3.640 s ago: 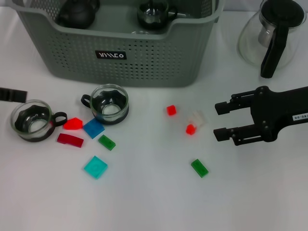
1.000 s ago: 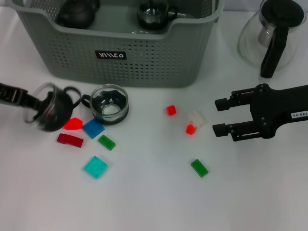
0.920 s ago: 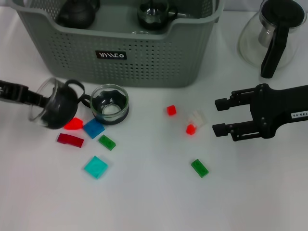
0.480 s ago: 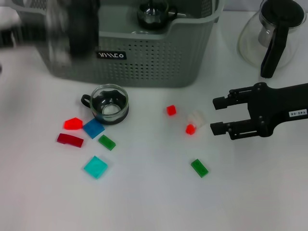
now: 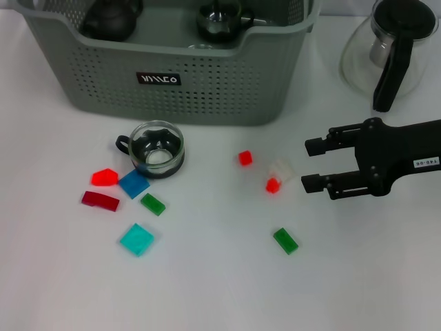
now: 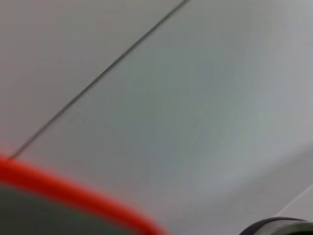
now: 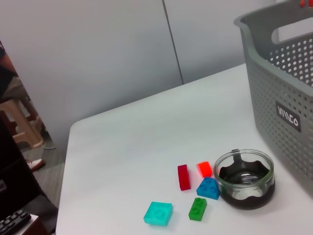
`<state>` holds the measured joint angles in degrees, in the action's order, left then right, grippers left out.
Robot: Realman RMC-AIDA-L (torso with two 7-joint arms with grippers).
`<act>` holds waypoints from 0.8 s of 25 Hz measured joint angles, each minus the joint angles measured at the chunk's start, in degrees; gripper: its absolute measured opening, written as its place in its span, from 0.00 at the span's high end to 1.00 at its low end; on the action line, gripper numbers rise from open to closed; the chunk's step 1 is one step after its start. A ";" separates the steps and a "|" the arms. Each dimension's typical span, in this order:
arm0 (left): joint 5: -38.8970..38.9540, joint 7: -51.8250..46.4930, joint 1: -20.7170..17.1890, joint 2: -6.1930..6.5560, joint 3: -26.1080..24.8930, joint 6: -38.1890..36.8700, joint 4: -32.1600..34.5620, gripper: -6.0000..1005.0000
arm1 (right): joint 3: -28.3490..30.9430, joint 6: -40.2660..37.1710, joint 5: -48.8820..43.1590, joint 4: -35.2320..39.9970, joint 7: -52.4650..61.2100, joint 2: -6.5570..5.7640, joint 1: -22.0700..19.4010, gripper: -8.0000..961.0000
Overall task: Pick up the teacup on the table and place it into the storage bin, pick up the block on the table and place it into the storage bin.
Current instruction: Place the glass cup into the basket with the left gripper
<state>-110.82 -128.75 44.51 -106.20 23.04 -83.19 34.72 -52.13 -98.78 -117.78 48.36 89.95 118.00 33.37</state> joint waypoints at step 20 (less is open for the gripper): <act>-52.74 -19.76 14.99 -8.92 34.79 28.34 5.65 0.89 | 0.28 0.70 -0.10 -0.68 -0.04 0.22 -0.09 0.26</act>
<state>-163.55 -148.51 59.49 -115.12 57.83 -54.85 40.37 -51.86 -98.09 -117.87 47.68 89.91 118.22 33.28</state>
